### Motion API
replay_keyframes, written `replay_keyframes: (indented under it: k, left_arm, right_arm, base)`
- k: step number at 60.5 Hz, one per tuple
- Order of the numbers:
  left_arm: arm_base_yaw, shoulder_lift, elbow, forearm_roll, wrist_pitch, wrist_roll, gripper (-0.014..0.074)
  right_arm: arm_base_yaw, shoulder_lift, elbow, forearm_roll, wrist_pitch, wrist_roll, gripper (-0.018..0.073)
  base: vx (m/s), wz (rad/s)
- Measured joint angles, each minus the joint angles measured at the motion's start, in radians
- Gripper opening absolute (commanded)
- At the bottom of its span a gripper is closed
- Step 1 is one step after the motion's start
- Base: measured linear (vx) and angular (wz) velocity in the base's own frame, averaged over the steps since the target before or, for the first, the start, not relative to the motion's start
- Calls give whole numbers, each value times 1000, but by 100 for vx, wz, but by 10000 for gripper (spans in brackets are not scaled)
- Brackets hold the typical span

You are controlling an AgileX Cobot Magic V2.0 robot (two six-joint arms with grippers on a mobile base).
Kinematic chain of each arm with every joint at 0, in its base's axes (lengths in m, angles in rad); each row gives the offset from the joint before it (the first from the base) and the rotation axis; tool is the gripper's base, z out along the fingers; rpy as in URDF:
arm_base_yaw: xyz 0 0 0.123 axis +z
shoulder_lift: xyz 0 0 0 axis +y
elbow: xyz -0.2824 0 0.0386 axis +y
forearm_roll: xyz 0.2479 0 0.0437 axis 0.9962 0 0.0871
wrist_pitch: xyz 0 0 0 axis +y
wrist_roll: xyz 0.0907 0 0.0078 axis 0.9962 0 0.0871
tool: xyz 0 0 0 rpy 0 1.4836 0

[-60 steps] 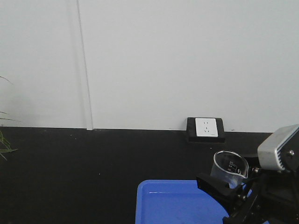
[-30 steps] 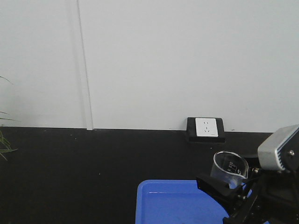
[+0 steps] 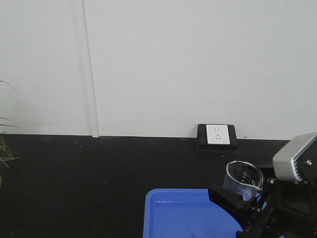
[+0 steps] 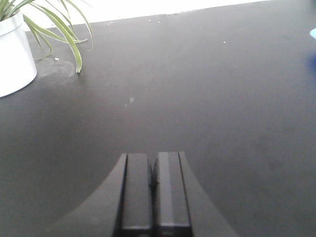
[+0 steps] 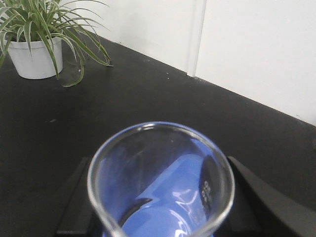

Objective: Move beaker to silver tray on left bench
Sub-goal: 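Drive the base to the other bench holding the beaker in the right gripper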

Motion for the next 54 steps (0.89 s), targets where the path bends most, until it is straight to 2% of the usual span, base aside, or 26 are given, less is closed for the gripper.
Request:
replay_keyframes:
  k: [19,54]
  left_arm:
    - [0,0,0,0,0,0,1]
    - [0,0,0,0,0,0,1]
  right_arm:
    - [0,0,0,0,0,0,-13]
    - [0,0,2,0,-1,0,-11]
  base:
    - [-16,0]
    - [-30,1]
